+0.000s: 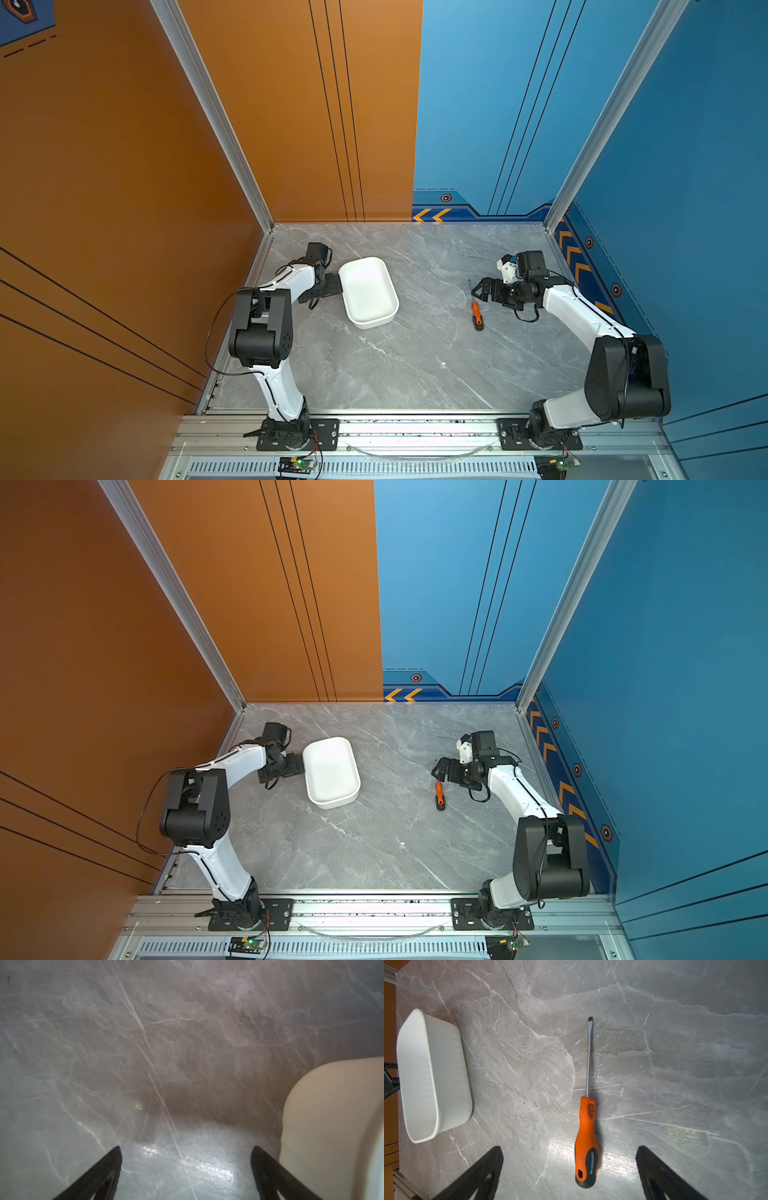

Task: Put the screwdriver in the bin

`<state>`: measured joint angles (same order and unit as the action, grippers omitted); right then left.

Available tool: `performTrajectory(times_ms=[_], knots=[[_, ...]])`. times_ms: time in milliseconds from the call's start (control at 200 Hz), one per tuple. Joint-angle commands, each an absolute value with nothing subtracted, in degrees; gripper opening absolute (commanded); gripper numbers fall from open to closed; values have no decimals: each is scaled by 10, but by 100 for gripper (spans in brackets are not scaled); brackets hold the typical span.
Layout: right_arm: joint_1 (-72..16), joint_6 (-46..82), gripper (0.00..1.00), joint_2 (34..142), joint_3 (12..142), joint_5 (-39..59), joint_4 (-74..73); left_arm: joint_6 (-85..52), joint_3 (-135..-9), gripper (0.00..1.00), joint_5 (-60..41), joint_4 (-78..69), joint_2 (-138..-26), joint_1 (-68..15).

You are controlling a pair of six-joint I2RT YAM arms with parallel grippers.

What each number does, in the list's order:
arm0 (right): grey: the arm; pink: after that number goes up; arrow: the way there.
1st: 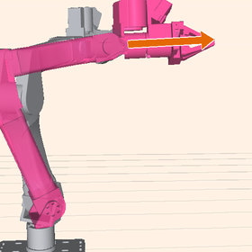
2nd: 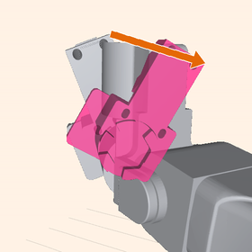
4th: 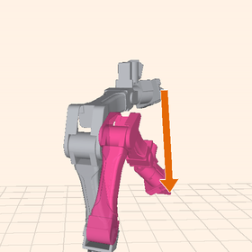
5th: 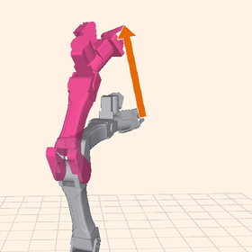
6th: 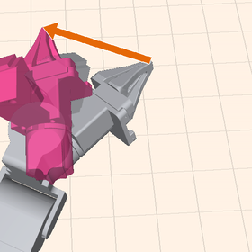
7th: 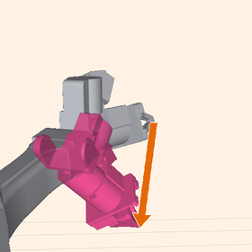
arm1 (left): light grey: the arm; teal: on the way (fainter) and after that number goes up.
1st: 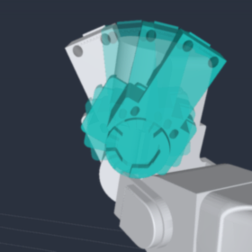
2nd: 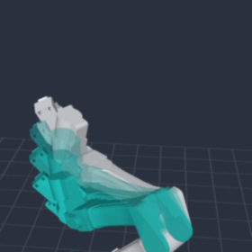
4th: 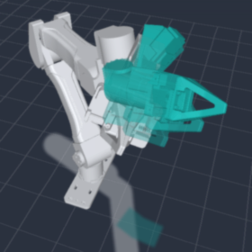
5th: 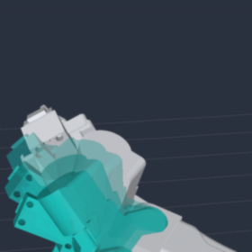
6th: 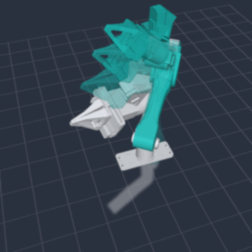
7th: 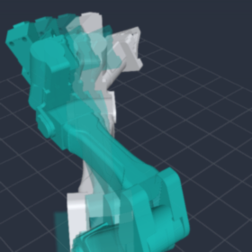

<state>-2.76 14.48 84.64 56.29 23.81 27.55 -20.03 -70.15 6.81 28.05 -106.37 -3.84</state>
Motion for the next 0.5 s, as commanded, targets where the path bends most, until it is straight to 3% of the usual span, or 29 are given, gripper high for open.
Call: performTrajectory(times_ms=[0,496], knots=[[-25,154,98,830,555,243,290,-212,-732,98,67,291,-1079,-59],[-17,161,98,820,538,247,289,-209,-869,98,51,299,-1176,-105]])
